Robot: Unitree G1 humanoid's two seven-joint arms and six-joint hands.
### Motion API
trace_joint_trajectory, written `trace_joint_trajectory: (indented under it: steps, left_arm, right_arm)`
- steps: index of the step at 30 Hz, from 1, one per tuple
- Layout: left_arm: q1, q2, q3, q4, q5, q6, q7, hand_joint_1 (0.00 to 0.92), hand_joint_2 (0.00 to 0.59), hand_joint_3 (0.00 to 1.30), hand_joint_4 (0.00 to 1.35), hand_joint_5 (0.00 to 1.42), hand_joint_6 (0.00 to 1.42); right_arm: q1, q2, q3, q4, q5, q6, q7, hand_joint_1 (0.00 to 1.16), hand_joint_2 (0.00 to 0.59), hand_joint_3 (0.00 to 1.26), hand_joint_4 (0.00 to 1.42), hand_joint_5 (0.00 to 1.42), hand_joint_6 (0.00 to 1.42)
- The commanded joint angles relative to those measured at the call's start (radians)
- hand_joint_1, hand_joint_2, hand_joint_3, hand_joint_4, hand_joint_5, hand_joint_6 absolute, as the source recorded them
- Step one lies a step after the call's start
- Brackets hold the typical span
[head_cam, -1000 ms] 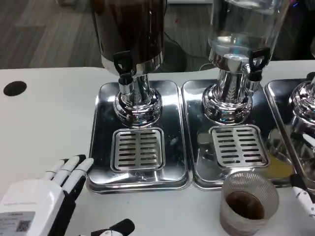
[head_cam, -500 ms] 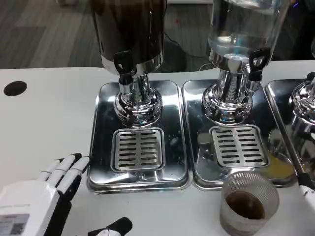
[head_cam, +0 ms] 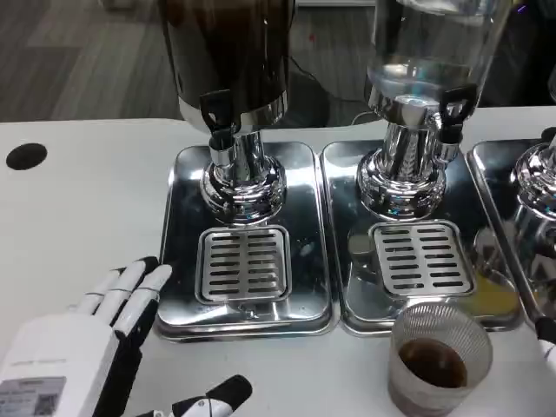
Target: Grasp the cup under the faucet to collect the drink, then remove the cup.
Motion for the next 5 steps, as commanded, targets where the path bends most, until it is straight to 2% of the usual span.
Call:
trace_joint_trajectory:
  steps: [1, 5]
  left_arm:
    - [-0.002, -0.006, -0.012, 0.004, 0.029, 0.005, 0.028, 0.000, 0.122, 0.15, 0.03, 0.11, 0.35]
    - [-0.013, -0.010, -0.024, 0.013, 0.038, 0.013, 0.029, 0.000, 0.120, 0.15, 0.03, 0.11, 0.35]
  right_arm:
    - [0.013, -0.020, -0.010, 0.003, -0.012, 0.019, -0.007, 0.71, 0.449, 0.16, 0.06, 0.04, 0.00]
    - [0.010, -0.016, -0.006, 0.010, 0.003, 0.038, -0.002, 0.71, 0.444, 0.16, 0.05, 0.04, 0.00]
